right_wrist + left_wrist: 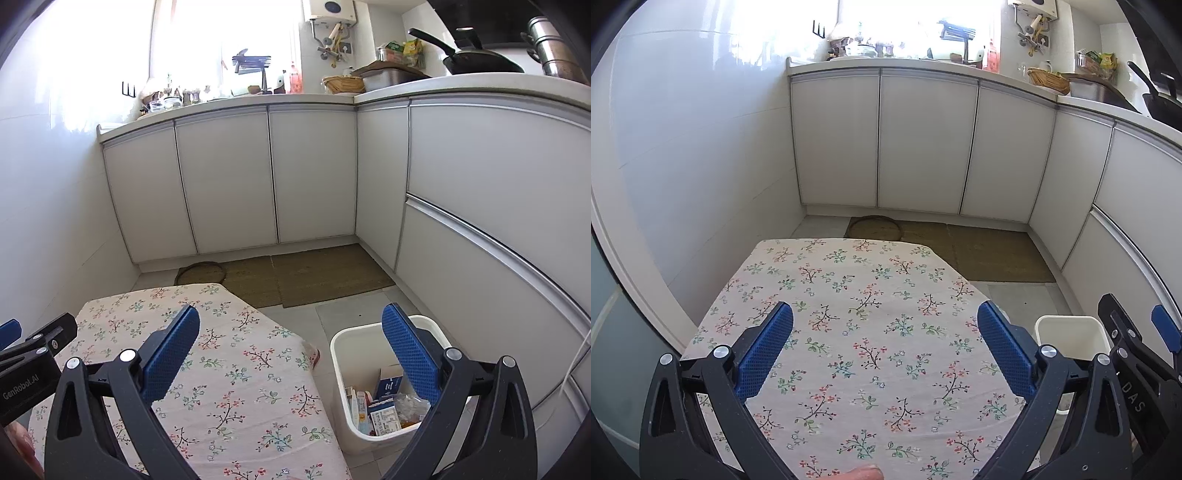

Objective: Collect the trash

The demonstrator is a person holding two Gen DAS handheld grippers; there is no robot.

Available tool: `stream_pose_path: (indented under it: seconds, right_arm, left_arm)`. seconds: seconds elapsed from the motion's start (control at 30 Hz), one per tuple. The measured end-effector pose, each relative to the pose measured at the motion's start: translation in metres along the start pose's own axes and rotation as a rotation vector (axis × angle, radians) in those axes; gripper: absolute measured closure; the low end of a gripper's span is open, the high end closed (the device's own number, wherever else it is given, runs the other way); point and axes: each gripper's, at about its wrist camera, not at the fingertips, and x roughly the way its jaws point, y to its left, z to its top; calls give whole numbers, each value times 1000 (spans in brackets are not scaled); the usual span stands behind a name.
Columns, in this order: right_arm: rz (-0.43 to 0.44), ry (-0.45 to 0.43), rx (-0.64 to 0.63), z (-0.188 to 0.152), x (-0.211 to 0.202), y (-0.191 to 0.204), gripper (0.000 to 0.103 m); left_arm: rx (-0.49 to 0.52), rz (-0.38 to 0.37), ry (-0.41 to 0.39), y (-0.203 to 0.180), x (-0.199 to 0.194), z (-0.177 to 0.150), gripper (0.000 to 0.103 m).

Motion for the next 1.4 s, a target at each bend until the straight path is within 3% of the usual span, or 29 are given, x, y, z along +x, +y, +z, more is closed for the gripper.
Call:
stream_pose_path:
  seconds: [1.1,1.4]
  right_arm:
    - [-44,58,13,-2,9,-22,7]
    - [-42,61,9,-2,10,-21,7]
  left_arm:
    - [32,-17,13,-25,9,-4,7]
    - [32,-45,-21,-24,5,-4,12]
